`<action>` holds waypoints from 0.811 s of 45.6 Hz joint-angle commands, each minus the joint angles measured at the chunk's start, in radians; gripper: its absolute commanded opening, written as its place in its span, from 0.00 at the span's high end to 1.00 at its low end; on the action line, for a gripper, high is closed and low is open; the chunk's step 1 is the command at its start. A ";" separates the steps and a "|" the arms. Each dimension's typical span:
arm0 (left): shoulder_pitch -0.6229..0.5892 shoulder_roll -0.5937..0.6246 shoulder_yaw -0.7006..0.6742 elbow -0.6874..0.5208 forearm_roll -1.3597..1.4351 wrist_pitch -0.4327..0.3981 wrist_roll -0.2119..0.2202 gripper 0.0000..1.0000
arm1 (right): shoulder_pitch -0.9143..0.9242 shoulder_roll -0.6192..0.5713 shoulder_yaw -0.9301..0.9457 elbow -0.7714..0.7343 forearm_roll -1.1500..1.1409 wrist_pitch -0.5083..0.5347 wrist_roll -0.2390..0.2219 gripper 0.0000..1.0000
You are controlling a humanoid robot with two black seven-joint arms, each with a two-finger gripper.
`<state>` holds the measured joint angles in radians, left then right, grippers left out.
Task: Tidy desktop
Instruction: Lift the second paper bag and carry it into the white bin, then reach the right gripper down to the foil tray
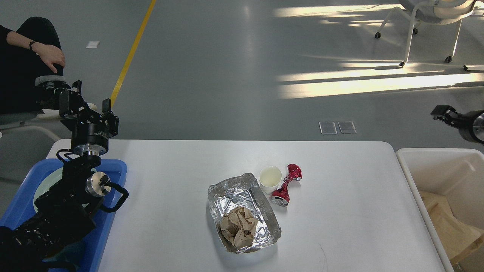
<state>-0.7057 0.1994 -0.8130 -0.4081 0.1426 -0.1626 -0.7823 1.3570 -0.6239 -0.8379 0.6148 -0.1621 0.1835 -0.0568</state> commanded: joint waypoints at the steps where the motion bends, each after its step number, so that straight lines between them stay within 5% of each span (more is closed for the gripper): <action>1: 0.000 0.000 0.000 0.000 0.000 0.000 0.000 0.03 | 0.152 0.058 -0.107 0.133 0.006 0.002 0.000 0.00; 13: 0.000 0.000 0.000 0.000 0.000 0.000 0.000 0.03 | 0.494 0.174 -0.228 0.488 0.009 0.148 0.005 0.00; 25: 0.000 0.000 0.000 0.000 0.000 0.000 0.000 0.03 | 0.695 0.276 -0.173 0.618 0.009 0.284 0.003 0.00; 37: 0.000 0.000 0.000 0.000 0.000 0.000 0.000 0.03 | 0.542 0.398 -0.100 0.694 0.004 0.292 0.000 0.00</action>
<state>-0.7057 0.1994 -0.8130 -0.4079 0.1426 -0.1626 -0.7823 2.0009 -0.2694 -0.9871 1.2986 -0.1536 0.4769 -0.0550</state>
